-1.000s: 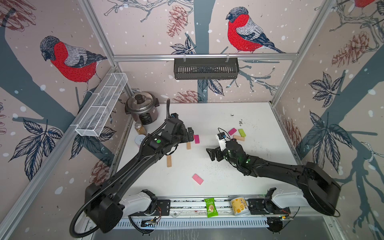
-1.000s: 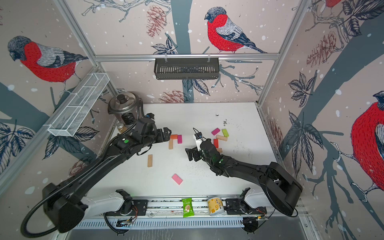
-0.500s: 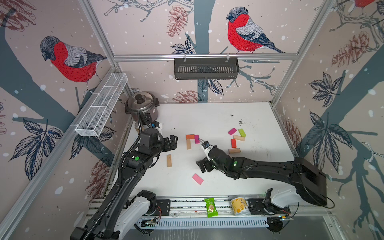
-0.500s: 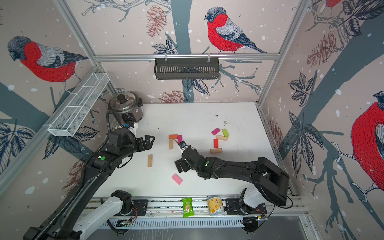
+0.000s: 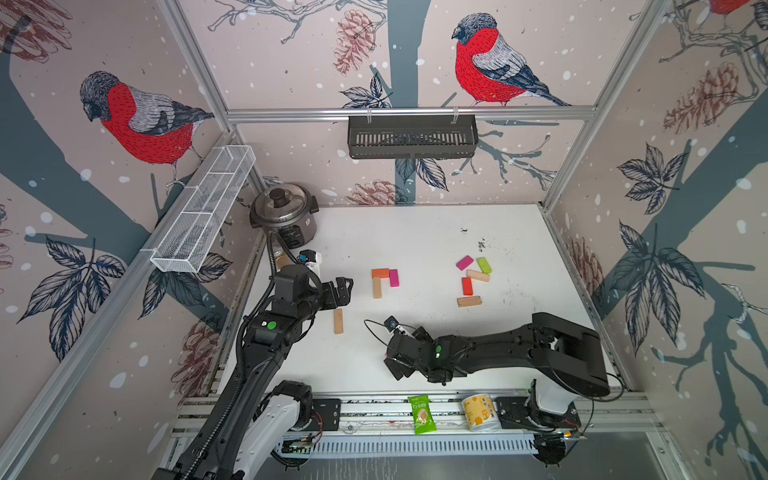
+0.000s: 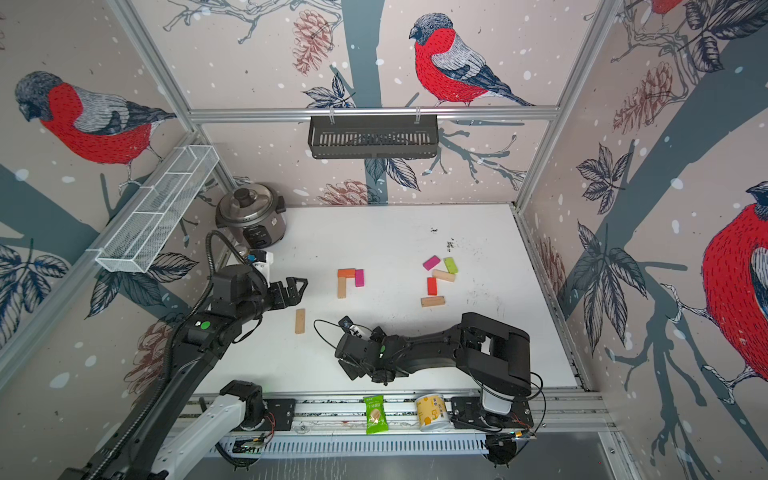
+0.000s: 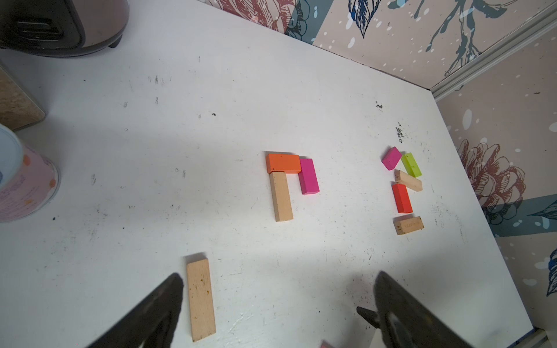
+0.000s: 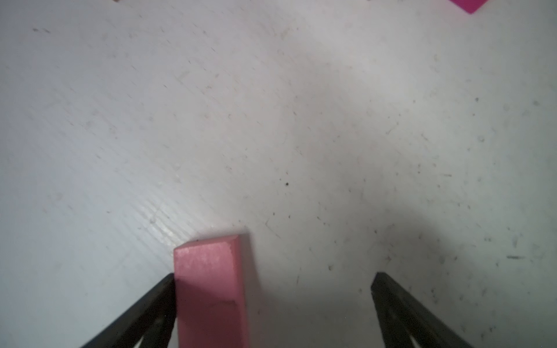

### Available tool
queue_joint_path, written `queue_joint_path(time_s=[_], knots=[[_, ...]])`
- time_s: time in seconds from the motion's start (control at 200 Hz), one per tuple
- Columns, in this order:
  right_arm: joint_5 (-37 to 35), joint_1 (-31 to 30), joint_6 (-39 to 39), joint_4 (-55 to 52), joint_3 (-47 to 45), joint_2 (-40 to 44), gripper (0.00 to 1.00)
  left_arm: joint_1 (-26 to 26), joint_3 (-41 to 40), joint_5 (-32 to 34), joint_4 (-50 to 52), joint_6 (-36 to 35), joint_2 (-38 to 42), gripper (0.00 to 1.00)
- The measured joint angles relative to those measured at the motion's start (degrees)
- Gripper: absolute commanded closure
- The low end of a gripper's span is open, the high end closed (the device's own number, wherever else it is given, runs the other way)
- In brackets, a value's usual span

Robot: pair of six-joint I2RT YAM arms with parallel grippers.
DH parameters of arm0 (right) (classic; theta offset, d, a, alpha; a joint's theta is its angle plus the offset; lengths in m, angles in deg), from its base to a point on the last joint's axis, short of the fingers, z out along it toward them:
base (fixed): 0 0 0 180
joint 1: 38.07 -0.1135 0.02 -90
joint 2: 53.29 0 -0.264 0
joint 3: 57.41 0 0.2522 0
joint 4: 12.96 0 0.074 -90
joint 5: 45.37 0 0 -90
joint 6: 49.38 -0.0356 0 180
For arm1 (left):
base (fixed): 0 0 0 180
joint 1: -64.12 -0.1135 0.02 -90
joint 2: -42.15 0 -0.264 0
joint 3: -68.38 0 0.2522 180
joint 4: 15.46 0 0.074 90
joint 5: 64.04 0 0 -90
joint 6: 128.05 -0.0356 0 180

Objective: Assemble the letter p with building blocks
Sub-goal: Pick up the building block from the center of the board.

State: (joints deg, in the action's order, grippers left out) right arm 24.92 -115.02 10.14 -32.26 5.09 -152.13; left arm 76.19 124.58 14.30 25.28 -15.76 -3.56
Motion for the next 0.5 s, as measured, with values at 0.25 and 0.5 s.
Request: queue_joint_path(time_s=[0.25,0.5], knots=[[-1.18,-0.92,-2.58,0.92,-1.64,0.76,0.0,-0.11,-0.15,-0.09,-0.98,0.0,0.42,0.03],[1.09,2.71,-2.93,-2.19,-5.68,5.99,0.0,-0.24,-0.46,-0.07,-0.98,0.02,0.55,0.03]])
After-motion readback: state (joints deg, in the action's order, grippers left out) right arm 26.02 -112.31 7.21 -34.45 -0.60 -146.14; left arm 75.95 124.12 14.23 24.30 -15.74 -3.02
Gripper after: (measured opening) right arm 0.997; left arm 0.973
